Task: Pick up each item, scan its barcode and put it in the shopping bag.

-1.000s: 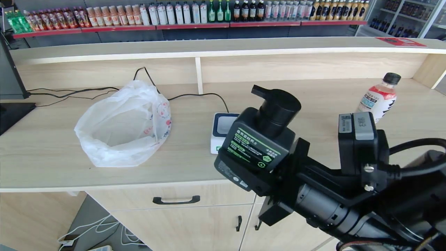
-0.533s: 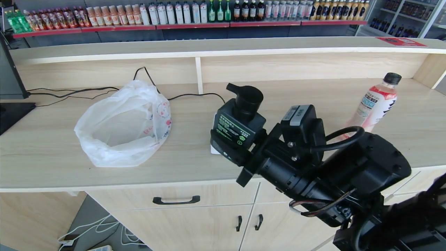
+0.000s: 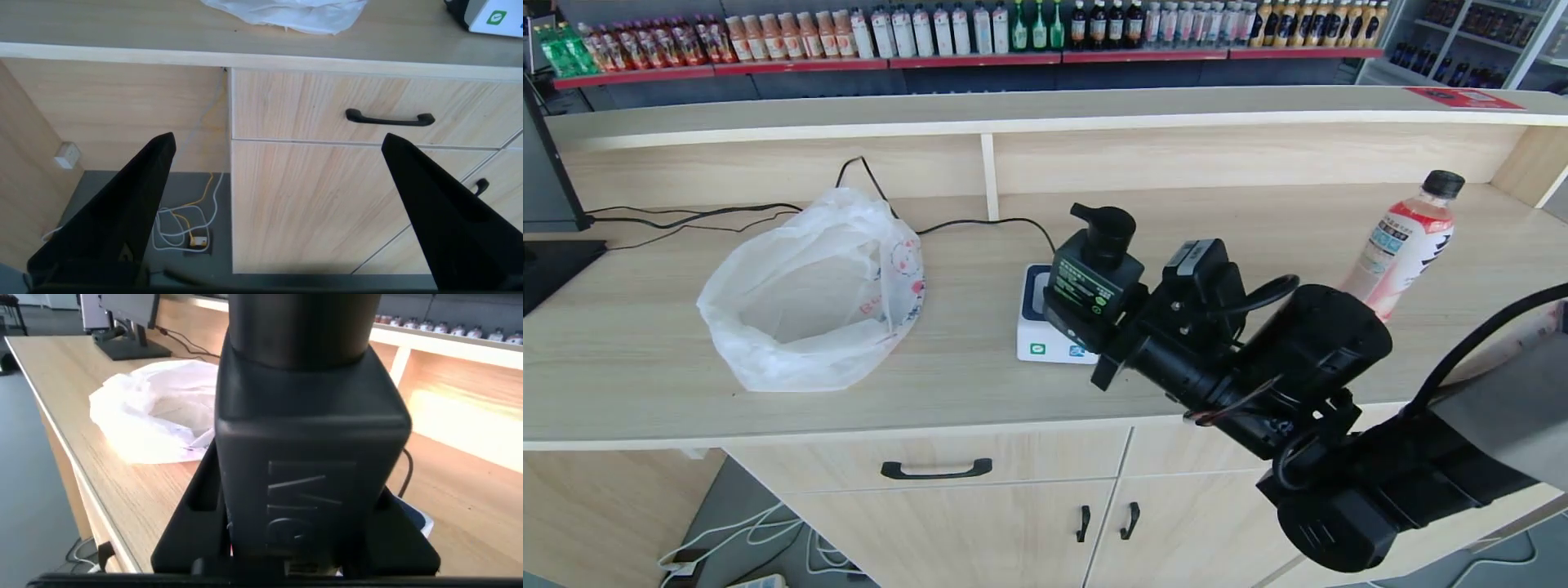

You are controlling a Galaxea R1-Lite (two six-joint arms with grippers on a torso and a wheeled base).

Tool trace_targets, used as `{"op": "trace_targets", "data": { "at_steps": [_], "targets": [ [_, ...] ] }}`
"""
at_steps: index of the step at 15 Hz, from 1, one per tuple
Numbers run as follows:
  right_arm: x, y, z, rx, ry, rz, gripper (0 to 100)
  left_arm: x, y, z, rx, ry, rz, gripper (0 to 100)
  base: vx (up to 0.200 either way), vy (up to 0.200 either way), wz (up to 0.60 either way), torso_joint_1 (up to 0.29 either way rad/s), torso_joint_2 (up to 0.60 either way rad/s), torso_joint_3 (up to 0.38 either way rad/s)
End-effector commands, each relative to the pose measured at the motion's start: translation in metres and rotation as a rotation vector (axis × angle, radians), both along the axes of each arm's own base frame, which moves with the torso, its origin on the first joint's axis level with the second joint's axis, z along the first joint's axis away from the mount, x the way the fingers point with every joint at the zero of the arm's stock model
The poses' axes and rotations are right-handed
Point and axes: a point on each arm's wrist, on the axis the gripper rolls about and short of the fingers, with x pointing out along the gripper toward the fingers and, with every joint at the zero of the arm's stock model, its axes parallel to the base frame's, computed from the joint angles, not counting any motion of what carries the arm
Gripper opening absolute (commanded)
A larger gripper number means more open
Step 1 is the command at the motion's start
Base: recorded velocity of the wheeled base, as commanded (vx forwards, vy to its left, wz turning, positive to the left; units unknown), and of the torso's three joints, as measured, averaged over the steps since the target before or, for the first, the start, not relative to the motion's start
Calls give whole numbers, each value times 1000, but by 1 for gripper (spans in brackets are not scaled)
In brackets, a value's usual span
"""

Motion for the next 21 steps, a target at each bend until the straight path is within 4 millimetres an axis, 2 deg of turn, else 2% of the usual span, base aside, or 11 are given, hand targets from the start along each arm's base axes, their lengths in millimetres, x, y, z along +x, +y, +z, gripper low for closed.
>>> {"op": "trace_targets", "data": {
  "at_steps": [1,3,6,12,14,18,21],
  "targets": [
    [13,-13,-3,-17,-6,-12,0,0,0,0,0,1,0,100,0,0,0,0,0,0],
    [16,-11,-7,-46,-22,70,0,0,0,0,0,1,0,100,0,0,0,0,0,0],
    [35,-6,-3,-68,-109,190,0,0,0,0,0,1,0,100,0,0,0,0,0,0],
    [34,-8,21,-26,-168,185,0,0,0,0,0,1,0,100,0,0,0,0,0,0],
    [40,-11,26,-19,-200,165,0,0,0,0,0,1,0,100,0,0,0,0,0,0],
    [53,-20,22,-27,-200,126,0,0,0,0,2,1,0,100,0,0,0,0,0,0],
    [54,-23,22,-29,-197,119,0,0,0,-1,2,2,0,100,0,0,0,0,0,0]
  ]
}}
